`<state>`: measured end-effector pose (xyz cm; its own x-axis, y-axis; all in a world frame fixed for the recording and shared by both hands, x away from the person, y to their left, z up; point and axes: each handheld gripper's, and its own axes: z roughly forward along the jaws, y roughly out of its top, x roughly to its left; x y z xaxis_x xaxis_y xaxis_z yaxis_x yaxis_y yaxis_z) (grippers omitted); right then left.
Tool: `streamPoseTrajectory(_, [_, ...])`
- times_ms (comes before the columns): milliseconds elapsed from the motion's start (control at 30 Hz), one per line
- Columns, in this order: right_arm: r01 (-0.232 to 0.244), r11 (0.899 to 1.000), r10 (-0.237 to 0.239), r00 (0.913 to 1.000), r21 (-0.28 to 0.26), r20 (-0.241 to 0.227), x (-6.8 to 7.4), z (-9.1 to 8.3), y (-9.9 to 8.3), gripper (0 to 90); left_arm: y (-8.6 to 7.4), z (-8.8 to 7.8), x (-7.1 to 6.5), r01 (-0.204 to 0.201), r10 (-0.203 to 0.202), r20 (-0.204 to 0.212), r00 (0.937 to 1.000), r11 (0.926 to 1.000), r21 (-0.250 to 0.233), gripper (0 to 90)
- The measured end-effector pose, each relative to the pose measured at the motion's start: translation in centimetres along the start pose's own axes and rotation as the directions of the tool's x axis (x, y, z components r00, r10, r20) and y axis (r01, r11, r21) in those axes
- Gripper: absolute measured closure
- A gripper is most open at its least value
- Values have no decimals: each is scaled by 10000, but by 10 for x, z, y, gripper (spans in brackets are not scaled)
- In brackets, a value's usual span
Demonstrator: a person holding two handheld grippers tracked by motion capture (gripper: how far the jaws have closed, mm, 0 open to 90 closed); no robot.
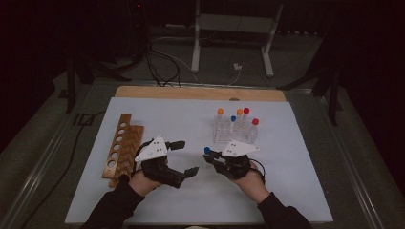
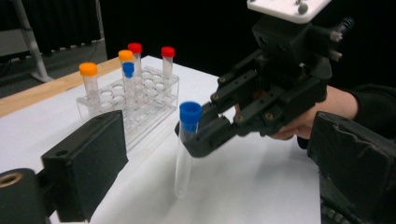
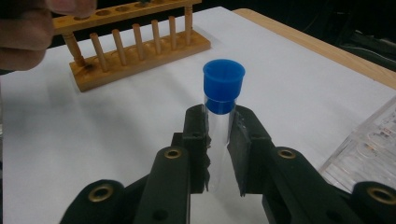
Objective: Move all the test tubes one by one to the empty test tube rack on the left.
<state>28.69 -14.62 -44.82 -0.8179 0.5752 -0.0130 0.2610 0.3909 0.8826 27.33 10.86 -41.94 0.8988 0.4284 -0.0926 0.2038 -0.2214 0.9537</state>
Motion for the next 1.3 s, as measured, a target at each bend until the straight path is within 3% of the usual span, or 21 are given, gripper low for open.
streamPoseTrajectory(467, [94, 10000, -93, 9998, 28, -188, 5, 0, 1, 774, 3, 22, 6, -465, 465, 2, 9989, 9984, 306, 242])
streamPoseTrajectory(900, [155, 9999, -155, 9996, -9, -241, 7, -1, 1, 773, 0, 34, 10, -596, 593, 62, 9982, 9973, 436, 519])
streamPoseTrajectory(1300, [179, 9998, -179, 9995, -12, -253, 7, -1, 1, 774, -1, 41, 12, -566, 560, 128, 9983, 9970, 524, 682])
